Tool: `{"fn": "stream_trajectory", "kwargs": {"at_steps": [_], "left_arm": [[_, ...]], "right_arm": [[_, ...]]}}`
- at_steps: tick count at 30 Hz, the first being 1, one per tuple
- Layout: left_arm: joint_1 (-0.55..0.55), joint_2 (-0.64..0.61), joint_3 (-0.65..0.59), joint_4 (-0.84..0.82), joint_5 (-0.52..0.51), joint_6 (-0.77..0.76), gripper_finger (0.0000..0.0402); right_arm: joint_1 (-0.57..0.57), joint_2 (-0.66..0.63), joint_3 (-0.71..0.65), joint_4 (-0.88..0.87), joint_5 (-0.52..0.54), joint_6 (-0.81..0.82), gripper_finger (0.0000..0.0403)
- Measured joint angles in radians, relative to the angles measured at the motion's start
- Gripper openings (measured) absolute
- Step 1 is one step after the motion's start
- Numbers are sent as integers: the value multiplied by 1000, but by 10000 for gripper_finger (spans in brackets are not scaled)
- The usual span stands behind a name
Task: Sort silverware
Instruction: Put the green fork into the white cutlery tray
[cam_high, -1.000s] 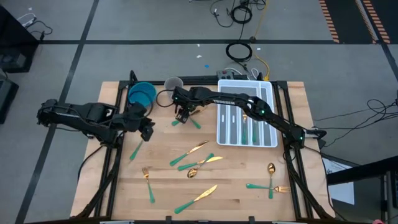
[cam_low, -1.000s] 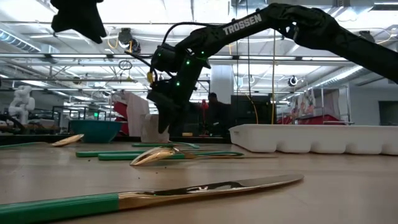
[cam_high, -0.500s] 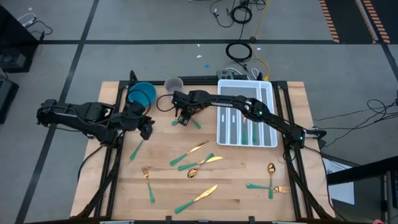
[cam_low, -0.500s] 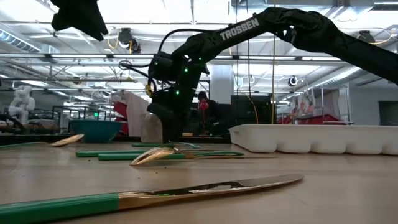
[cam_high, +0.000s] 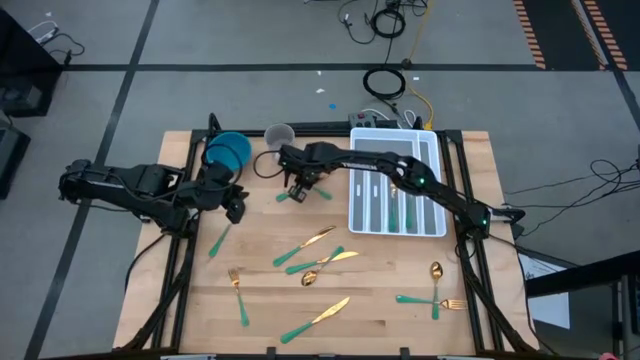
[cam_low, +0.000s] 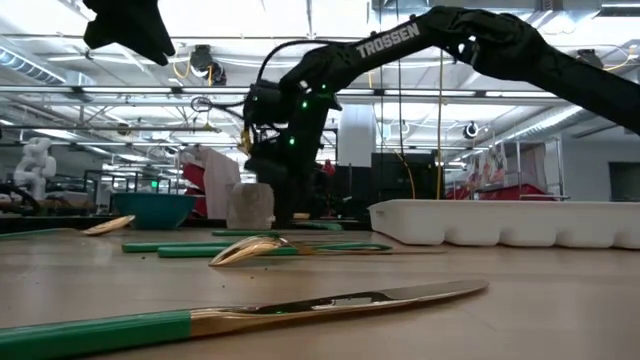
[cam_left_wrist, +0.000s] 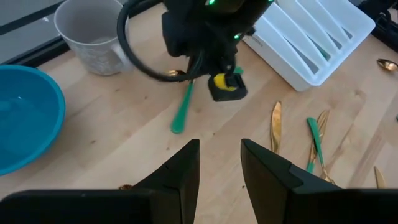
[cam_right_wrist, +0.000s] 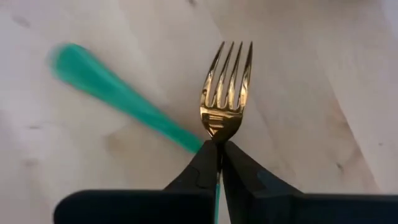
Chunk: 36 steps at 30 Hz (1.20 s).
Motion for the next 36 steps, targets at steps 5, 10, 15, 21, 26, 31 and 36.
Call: {"fn": "stream_trajectory", "kwargs": {"at_steps": [5, 10, 15, 21, 26, 31, 36], "left_arm": [[0, 0, 0, -1, -8, 0, 123], [0, 0, 0, -2, -10, 0, 123], [0, 0, 0, -2, -10, 0, 123], [0, 0, 0, 1, -10, 0, 123], [0, 0, 0, 1, -10, 0, 123], [0, 0, 0, 22, -22, 21, 123], [0, -1, 0, 247, -129, 129, 123]], "right_arm": [[-2, -54, 0, -12, -43, 9, 1], [-3, -160, 0, -58, -93, 3, 1], [-12, -300, 0, -128, -137, -23, 0], [-66, -460, -6, -52, -339, -15, 0], [-100, -592, -116, 133, -500, 56, 0], [-105, -765, -412, 519, -624, 221, 0], [-103, -949, -832, 1108, -673, 492, 0]]}}
